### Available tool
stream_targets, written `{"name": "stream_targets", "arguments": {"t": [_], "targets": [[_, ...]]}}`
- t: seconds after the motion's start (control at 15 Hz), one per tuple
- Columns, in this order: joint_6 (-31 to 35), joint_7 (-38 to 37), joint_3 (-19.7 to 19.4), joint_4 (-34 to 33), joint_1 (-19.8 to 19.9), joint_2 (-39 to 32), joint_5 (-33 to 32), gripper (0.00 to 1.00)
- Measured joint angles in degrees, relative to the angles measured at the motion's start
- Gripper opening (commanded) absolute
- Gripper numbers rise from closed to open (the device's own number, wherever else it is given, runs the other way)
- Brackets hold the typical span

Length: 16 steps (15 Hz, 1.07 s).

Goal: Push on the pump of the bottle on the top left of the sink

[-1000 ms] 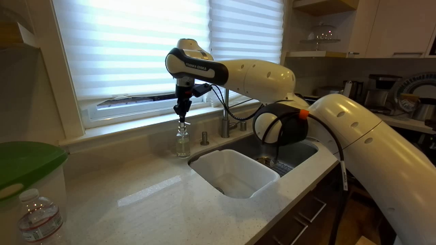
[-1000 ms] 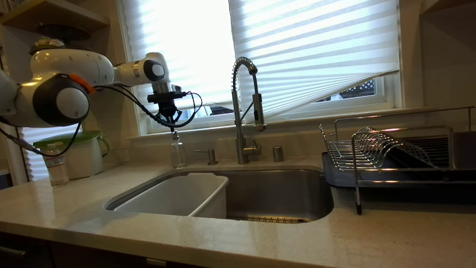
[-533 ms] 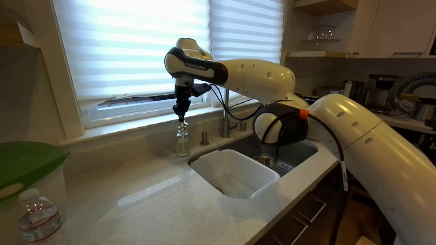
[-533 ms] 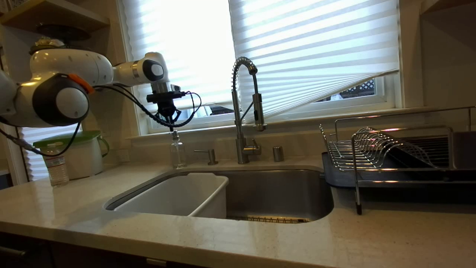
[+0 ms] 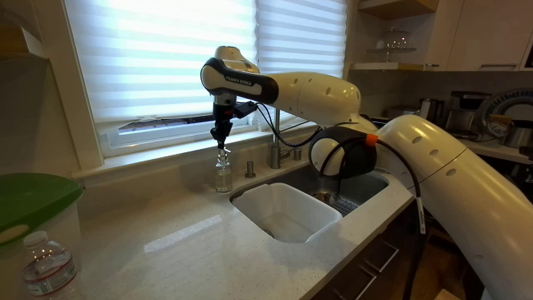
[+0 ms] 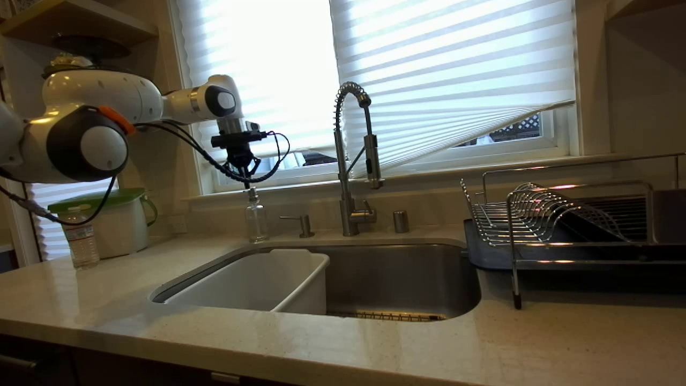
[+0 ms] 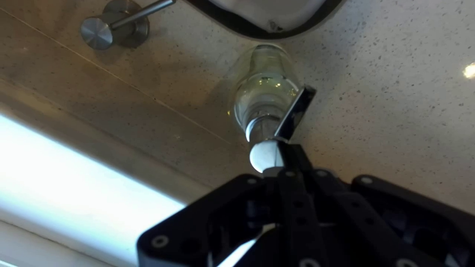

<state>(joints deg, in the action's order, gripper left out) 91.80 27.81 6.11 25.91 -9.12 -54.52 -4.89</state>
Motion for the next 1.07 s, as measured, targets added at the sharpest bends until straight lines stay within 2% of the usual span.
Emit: {"name": "stream_targets", "arguments": {"t": [0.73,0.8,1.07], "targets": [[1.3,0.3,-0.6,-0.1,-0.5,1.7,-0.1,0.00],[1.3,0.3,-0.6,-0.1,-0.6,2.0,-0.1,0.18],[-1.2,0.2,-0.6,-0.1,-1.1,3.6,-0.1,0.49]]}}
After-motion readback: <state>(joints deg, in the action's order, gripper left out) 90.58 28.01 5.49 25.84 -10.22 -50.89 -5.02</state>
